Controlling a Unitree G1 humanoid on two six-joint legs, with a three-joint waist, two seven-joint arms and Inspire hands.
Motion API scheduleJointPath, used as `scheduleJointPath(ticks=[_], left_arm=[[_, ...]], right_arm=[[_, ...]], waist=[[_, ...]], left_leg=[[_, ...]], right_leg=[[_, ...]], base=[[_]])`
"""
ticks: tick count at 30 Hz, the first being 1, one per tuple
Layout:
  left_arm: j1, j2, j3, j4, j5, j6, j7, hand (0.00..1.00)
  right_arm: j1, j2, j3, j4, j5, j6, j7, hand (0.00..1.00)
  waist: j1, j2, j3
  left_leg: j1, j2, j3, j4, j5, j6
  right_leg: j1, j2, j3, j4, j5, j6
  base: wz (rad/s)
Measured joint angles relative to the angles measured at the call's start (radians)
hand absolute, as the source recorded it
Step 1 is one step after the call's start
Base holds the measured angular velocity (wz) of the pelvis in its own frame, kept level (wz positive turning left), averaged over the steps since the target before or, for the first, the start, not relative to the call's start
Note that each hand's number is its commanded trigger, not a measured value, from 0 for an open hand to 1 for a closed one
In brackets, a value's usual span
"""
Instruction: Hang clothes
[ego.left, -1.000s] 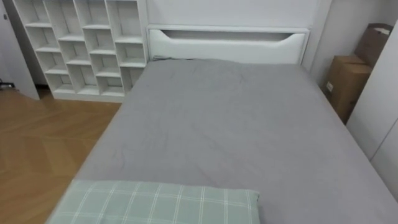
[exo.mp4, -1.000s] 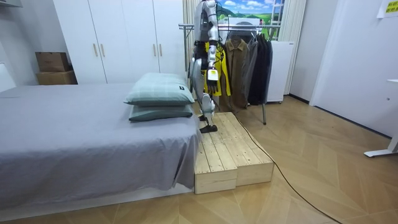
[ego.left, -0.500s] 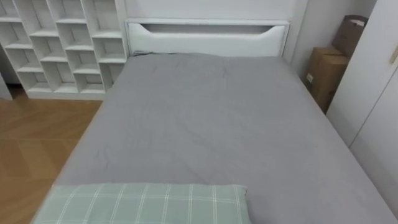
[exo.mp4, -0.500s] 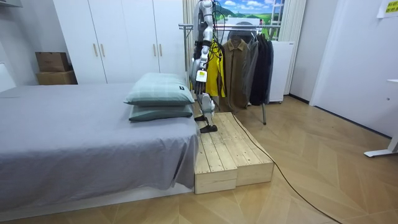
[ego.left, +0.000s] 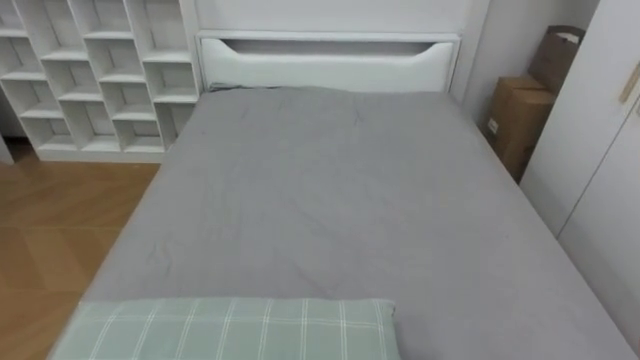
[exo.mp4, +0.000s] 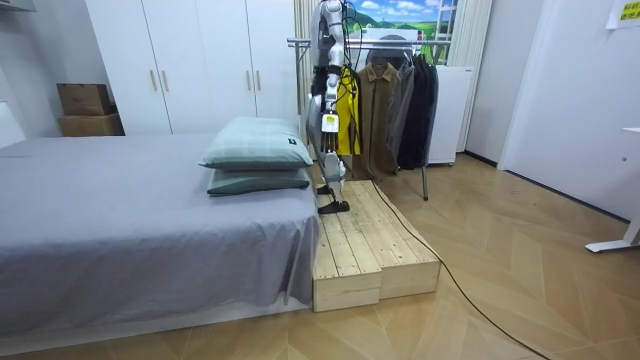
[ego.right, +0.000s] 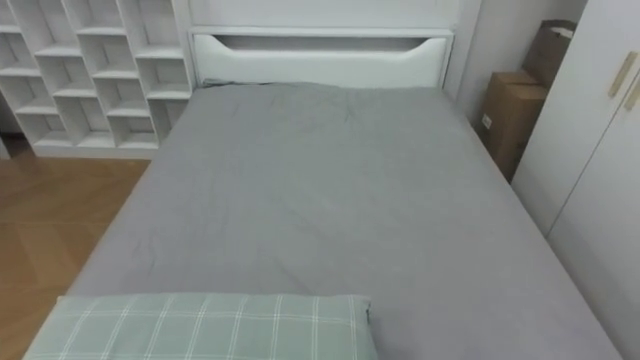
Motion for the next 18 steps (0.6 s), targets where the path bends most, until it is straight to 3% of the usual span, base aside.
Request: scheduleJointPath(ticks=[18], left_arm=[[-0.002,-0.001,-0.023,0.0,0.048,0.039,-0.031,0.0]], right_arm=[[-0.002,-0.001,0.001,-0.007,0.0,0.034,0.022,0.0]], waist=[[0.0,0.001,0.0002]], left_leg=[[0.007,0.0,0.008,-0.001,0.0,0.001]], right_leg=[[0.002,0.001,0.014,0.003,0.0,0.0]], base=[[0.0]])
